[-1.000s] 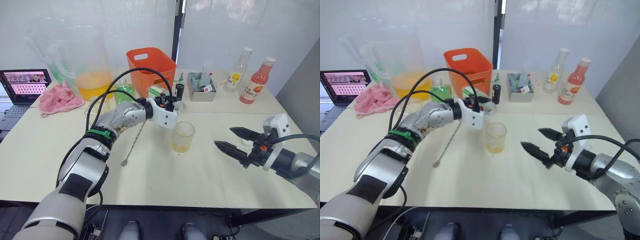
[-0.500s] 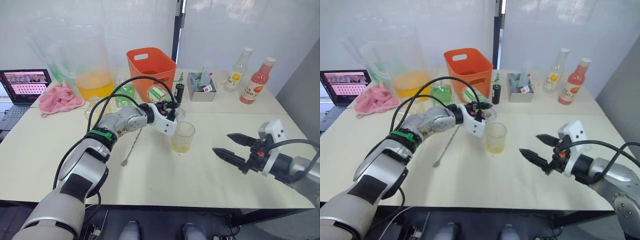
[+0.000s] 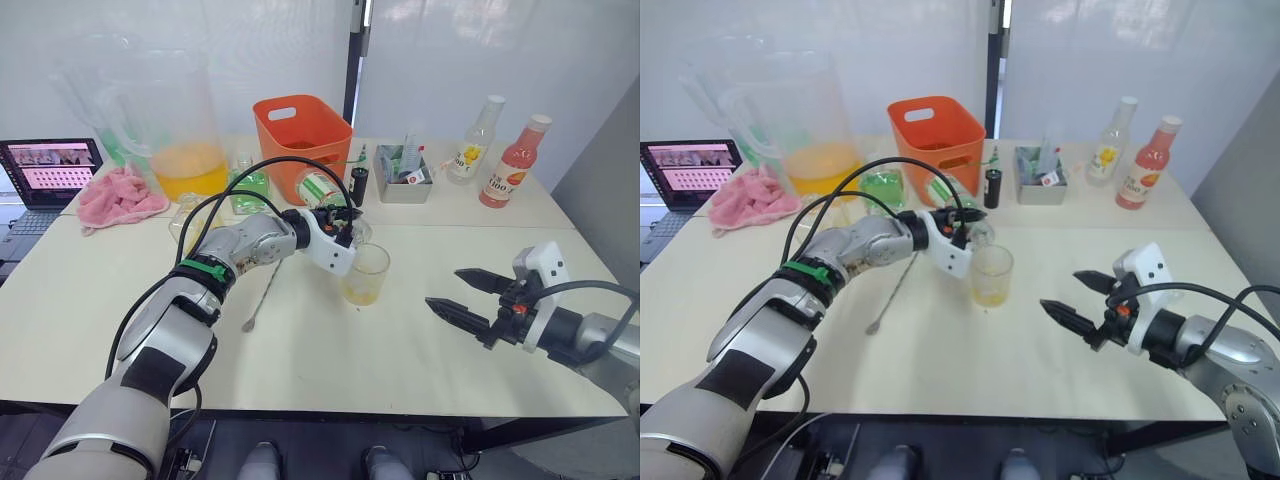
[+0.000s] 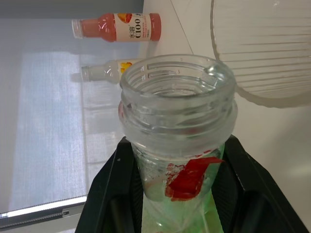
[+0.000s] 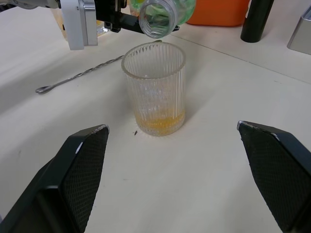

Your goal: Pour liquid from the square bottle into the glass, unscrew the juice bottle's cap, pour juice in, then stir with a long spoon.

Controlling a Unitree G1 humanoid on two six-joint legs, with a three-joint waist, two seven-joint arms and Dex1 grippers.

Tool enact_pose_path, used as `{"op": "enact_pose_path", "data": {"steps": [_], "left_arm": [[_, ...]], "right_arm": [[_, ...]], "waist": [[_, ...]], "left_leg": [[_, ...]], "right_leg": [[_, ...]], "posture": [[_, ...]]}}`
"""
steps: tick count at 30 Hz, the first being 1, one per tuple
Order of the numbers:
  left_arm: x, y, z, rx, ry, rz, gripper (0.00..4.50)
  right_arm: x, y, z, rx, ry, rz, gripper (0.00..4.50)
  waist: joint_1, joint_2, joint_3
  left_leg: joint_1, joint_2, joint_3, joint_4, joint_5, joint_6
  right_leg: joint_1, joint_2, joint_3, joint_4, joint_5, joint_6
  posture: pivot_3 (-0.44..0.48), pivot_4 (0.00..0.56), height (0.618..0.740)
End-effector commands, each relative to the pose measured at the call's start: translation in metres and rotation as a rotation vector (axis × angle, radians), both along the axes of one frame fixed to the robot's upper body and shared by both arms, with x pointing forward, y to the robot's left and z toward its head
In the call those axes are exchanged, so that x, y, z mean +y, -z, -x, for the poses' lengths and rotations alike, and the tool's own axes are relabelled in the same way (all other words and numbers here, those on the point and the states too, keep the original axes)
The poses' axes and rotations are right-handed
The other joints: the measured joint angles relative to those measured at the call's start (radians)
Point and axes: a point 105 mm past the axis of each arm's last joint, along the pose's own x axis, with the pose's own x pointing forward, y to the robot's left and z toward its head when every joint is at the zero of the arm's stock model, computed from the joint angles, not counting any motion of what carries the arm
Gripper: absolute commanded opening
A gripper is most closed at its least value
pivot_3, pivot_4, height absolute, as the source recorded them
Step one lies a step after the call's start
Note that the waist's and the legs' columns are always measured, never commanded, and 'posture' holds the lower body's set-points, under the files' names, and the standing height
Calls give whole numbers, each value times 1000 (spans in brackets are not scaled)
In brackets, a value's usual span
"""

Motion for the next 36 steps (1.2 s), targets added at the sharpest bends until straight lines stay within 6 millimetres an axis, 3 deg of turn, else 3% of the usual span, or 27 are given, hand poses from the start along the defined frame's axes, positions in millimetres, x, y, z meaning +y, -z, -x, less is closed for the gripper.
{"op": "enact_pose_path", "data": {"steps": [1,24,36], "left_arm": [[-11,-34,6,-100,47,37,1433],[-14,-41,8,-168,51,3,1433],[-10,-40,6,-114,29,41,1433]], "right_arm": [[1,-9,1,-46,-8,7,4472],[1,-15,-7,-80,-6,-1,4472],[3,-15,-9,-79,-19,-2,4472]], "waist": [[0,0,0],[-1,0,0],[-1,0,0]], "left_leg": [[0,0,0,0,0,0],[0,0,0,1,0,0],[0,0,0,1,0,0]], "right_leg": [[0,0,0,0,0,0],[0,0,0,1,0,0],[0,0,0,1,0,0]], "posture": [[0,150,740],[0,150,740],[0,150,740]]}}
